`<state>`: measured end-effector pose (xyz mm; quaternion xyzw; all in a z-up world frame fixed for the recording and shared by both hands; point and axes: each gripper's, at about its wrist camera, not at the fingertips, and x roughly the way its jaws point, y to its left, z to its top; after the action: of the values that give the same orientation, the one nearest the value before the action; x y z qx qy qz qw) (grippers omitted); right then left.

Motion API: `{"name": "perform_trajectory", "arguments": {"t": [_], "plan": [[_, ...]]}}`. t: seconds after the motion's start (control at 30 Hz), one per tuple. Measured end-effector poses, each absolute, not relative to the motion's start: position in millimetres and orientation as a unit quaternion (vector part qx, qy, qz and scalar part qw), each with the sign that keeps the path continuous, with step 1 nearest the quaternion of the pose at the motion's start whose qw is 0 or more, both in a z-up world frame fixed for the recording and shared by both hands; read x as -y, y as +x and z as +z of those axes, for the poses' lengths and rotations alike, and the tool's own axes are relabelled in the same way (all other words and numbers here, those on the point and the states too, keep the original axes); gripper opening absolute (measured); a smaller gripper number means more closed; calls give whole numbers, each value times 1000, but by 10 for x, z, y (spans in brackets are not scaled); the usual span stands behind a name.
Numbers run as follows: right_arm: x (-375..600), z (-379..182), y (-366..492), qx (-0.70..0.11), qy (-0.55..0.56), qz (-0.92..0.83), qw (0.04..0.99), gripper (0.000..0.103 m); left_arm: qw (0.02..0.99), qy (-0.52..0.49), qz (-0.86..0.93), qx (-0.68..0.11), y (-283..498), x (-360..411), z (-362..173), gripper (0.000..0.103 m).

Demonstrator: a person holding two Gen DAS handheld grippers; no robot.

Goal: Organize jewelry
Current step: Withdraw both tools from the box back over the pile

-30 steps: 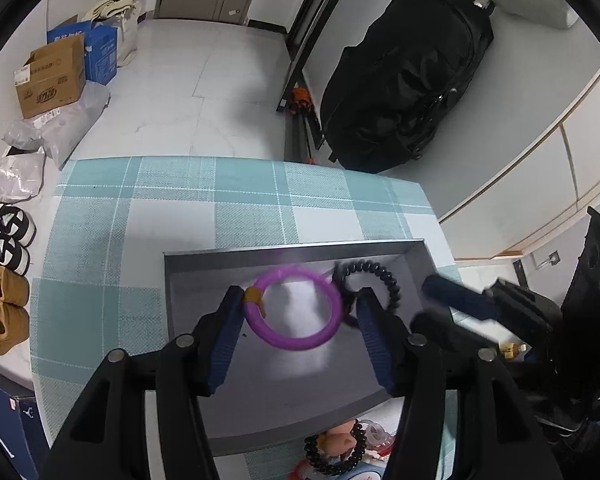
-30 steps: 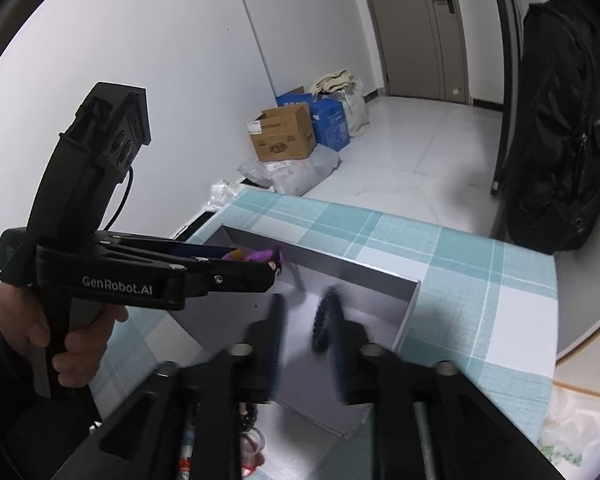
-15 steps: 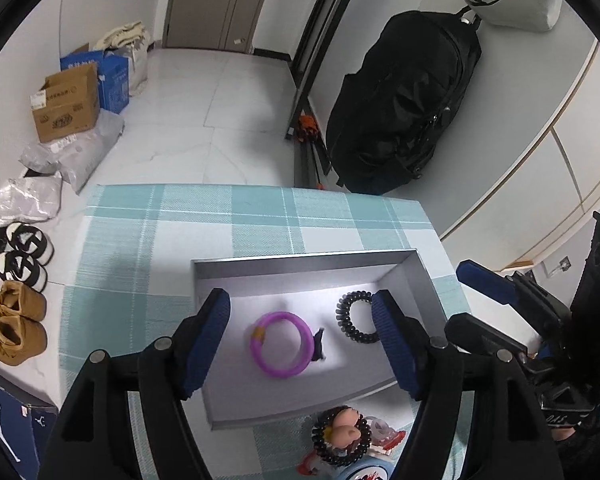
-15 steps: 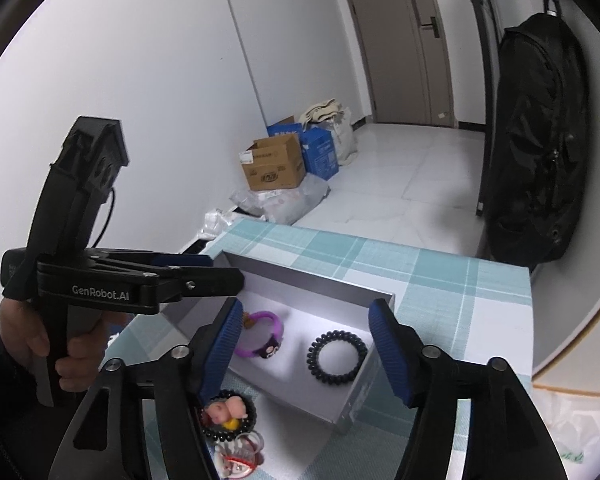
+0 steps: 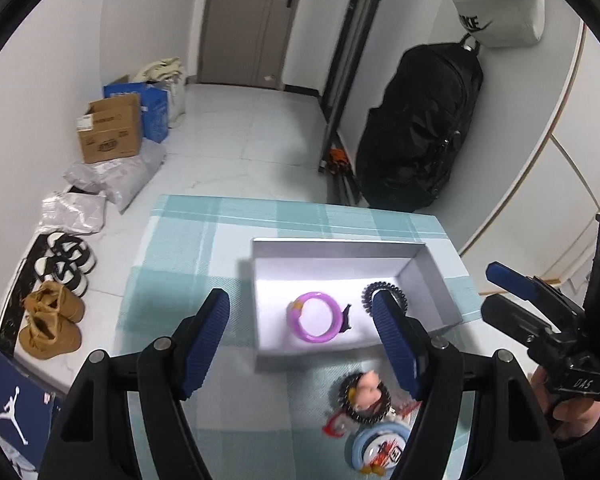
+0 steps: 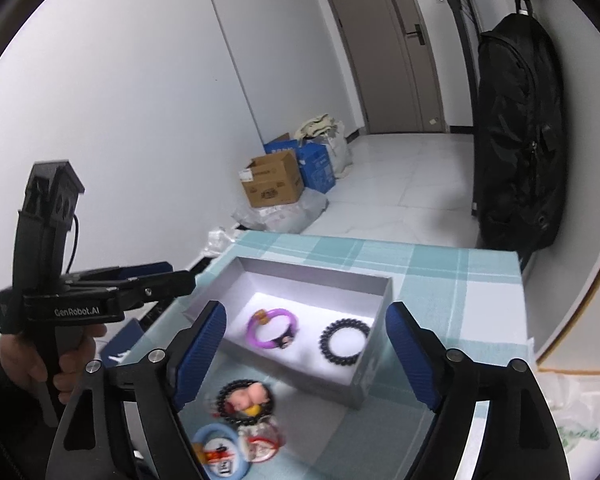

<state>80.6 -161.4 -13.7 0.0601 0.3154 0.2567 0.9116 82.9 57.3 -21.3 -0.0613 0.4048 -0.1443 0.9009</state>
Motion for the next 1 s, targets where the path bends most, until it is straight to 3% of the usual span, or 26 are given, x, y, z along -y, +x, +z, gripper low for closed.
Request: {"name": "perform_trajectory", "arguments": {"t": [0.13, 0.63, 1.0], "plan": [[1583, -129, 693, -314, 54, 261, 911, 86, 902, -57, -139, -405, 701, -576, -236, 80], [1681, -228, 470, -337, 59, 236, 909, 91, 848, -28, -210, -486, 269, -198, -629, 81], [1801, -293, 321, -359, 86, 216, 904, 92, 842, 50, -200, -498, 182, 85, -779, 81]]}}
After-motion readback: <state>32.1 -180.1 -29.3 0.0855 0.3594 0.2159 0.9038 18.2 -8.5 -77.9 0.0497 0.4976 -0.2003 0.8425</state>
